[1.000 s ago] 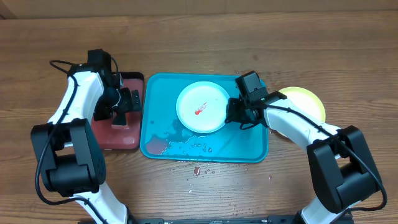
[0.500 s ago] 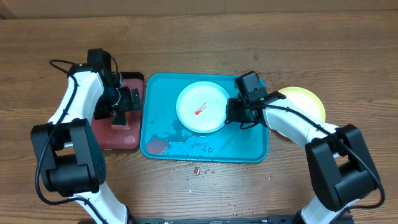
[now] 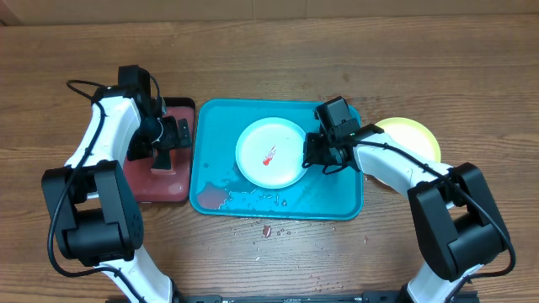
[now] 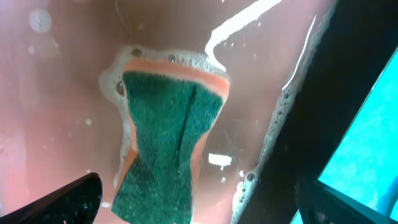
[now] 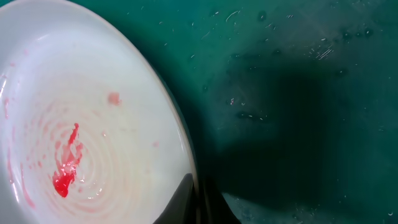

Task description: Clean dirty plates on tray and stack at the side

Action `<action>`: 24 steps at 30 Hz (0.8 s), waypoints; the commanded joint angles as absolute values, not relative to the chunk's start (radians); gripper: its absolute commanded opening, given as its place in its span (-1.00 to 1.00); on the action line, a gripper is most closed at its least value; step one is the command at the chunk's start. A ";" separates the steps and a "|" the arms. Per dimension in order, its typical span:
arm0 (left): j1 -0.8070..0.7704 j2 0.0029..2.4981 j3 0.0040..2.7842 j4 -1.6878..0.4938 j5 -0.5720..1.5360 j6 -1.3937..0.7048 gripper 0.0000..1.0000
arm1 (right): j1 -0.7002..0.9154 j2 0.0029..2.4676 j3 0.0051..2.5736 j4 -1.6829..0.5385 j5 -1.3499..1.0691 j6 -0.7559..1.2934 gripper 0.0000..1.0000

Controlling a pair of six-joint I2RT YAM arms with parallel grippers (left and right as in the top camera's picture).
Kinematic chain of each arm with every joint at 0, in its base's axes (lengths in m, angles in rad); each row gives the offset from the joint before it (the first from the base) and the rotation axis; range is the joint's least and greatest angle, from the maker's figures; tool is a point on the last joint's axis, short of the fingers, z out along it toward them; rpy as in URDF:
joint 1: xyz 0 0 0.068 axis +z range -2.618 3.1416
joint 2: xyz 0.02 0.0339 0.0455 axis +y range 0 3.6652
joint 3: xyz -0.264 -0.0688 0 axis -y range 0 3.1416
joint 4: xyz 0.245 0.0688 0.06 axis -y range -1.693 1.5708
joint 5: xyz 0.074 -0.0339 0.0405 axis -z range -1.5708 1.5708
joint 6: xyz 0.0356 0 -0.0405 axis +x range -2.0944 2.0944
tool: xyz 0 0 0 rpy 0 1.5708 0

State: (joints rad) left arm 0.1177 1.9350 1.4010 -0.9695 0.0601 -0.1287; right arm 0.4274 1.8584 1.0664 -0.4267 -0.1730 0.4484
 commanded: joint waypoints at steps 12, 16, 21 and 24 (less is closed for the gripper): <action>0.117 1.944 1.371 -0.914 0.065 -0.138 0.51 | 0.433 1.860 1.067 -0.420 -0.173 0.448 -0.92; 0.117 1.959 1.322 -0.873 0.025 -0.138 0.12 | 0.433 1.860 1.067 -0.420 -0.172 0.448 -0.92; 0.118 1.959 1.317 -0.870 0.015 -0.138 -0.02 | 0.433 1.860 1.067 -0.420 -0.172 0.448 -0.92; 0.118 1.959 1.307 -0.868 0.015 -0.139 -0.03 | 0.433 1.860 1.067 -0.421 -0.172 0.447 -0.92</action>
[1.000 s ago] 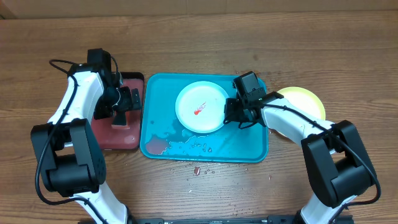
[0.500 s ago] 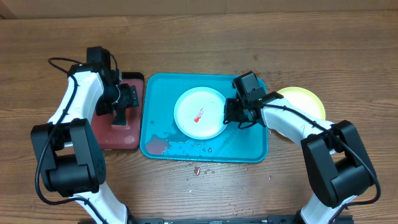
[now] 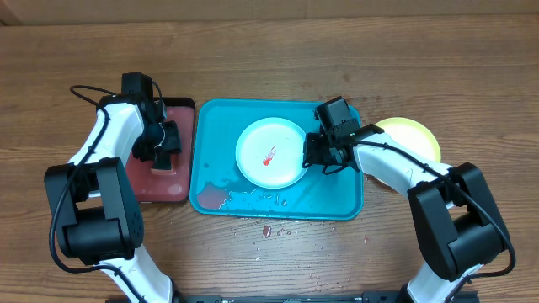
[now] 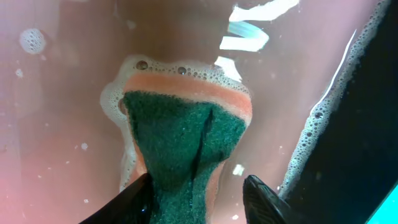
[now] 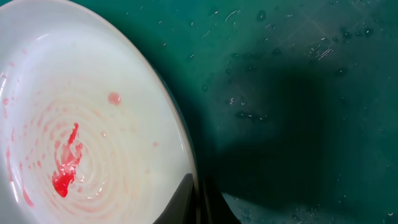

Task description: Clean dirty plates on tray and stack at the side

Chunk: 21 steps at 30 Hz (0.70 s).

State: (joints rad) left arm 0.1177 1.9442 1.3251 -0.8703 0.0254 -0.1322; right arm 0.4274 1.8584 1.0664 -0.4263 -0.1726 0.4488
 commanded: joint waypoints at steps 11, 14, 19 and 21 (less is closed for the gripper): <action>0.118 1.959 1.268 -0.857 -0.055 -0.173 -0.03 | 0.433 1.860 1.067 -0.426 -0.172 0.444 -0.92; 0.117 1.959 1.268 -0.846 -0.054 -0.173 -0.27 | 0.433 1.860 1.067 -0.428 -0.173 0.444 -0.92; 0.118 1.959 1.268 -0.837 -0.033 -0.171 -0.92 | 0.433 1.860 1.067 -0.429 -0.173 0.444 -0.92; 0.118 1.958 1.268 -0.842 -0.016 -0.154 -0.91 | 0.433 1.860 1.067 -0.430 -0.172 0.444 -0.92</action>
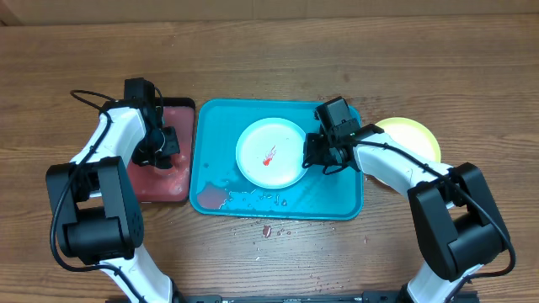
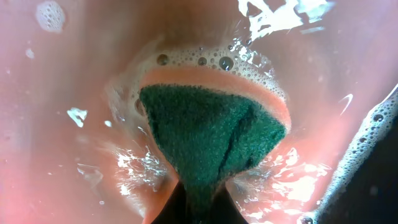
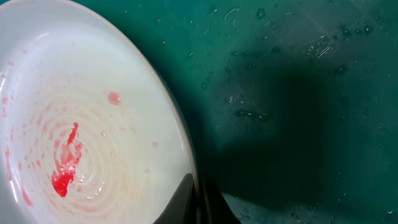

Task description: Clean dirty plates on tray and stack at the side

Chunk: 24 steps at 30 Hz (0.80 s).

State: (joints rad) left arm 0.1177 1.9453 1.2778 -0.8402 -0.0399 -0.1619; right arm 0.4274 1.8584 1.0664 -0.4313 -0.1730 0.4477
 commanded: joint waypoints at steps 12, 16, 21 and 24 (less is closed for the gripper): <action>0.134 1.809 1.285 -0.808 0.105 -0.068 -0.91 | 0.433 1.860 1.067 -0.442 -0.162 0.440 -0.92; 0.144 1.672 1.166 -0.706 0.104 -0.089 -0.91 | 0.433 1.860 1.067 -0.443 -0.157 0.440 -0.92; 0.169 1.503 0.946 -0.518 0.131 -0.109 -0.91 | 0.433 1.860 1.067 -0.443 -0.157 0.440 -0.92; 0.204 1.401 0.839 -0.394 0.217 -0.104 -0.91 | 0.433 1.860 1.067 -0.443 -0.157 0.440 -0.92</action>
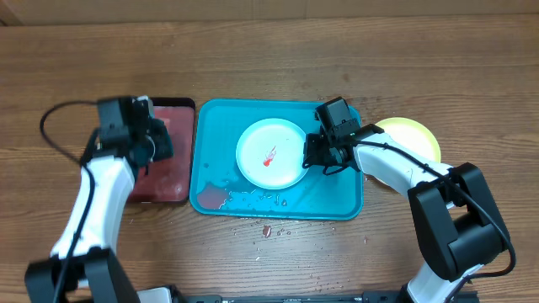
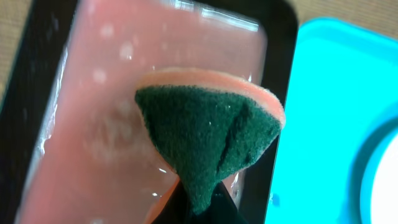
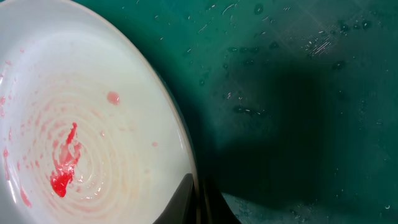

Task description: Clean dirty plates on tray and stack at the side

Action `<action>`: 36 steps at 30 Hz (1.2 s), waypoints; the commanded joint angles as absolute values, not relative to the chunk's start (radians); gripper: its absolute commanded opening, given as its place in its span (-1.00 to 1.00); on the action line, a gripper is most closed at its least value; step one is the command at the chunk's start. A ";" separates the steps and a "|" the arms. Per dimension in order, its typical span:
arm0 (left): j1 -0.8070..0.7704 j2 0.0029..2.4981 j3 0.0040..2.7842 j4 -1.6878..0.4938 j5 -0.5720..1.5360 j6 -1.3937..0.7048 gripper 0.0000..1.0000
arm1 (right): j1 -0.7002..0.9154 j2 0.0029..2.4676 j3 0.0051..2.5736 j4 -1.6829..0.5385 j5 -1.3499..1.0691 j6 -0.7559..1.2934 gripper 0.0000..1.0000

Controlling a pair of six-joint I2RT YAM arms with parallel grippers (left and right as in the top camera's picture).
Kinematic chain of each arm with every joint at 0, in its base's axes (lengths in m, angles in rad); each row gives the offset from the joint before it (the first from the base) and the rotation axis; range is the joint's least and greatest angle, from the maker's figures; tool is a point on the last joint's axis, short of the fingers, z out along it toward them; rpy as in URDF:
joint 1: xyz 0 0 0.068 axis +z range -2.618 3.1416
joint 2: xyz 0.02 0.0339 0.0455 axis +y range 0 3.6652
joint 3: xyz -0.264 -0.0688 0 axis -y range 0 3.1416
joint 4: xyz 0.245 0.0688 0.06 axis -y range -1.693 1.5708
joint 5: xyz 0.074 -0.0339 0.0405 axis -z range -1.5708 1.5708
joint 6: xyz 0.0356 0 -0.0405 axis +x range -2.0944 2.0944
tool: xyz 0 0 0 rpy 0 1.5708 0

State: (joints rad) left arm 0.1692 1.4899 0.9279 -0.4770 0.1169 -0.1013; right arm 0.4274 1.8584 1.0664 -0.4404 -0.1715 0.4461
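A white plate (image 1: 271,152) smeared with red sauce (image 3: 64,168) lies in the teal tray (image 1: 219,135). My right gripper (image 3: 198,202) is shut on the plate's right rim (image 3: 180,134), also seen from overhead (image 1: 310,155). My left gripper (image 2: 202,202) is shut on a green and orange sponge (image 2: 208,134), pinched into a cone and held above the dark red basin (image 2: 93,130) of soapy water. From overhead the left gripper (image 1: 156,143) hangs over the basin's upper part (image 1: 173,109).
A yellow plate (image 1: 413,139) lies on the wooden table right of the tray. Water puddles (image 1: 244,200) sit along the tray's front edge. Small drips (image 1: 266,229) mark the table in front of the tray.
My left gripper has risen out of the soapy water with the sponge still pinched in it, and the left arm has swung outward. The right gripper and white plate have not moved.
My left gripper stood open over the sponge lying in the basin. Then its fingers were closing round the sponge, then shut on it in the foamy water. Now the sponge hangs clear above the basin. My right gripper stayed shut on the plate's rim throughout.
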 commanded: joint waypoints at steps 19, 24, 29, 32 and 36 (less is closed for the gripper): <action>0.471 1.541 0.799 -0.274 0.794 0.076 -0.92 | 0.433 1.860 1.067 -0.442 -0.157 0.440 -0.92; 0.492 1.546 0.799 -0.274 0.805 0.075 -0.92 | 0.433 1.860 1.067 -0.442 -0.157 0.440 -0.92; 0.492 1.546 0.799 -0.274 0.804 0.075 -0.91 | 0.433 1.860 1.067 -0.442 -0.156 0.440 -0.92; 0.492 1.546 0.799 -0.275 0.801 0.075 -0.92 | 0.433 1.860 1.067 -0.442 -0.148 0.440 -0.92; 0.491 1.546 0.799 -0.276 0.801 0.074 -0.92 | 0.433 1.860 1.067 -0.442 -0.146 0.440 -0.92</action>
State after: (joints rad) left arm 0.4862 1.5414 0.8043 -0.2798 0.7715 0.0559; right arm 0.4274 1.8584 1.0664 -0.4400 -0.1680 0.4438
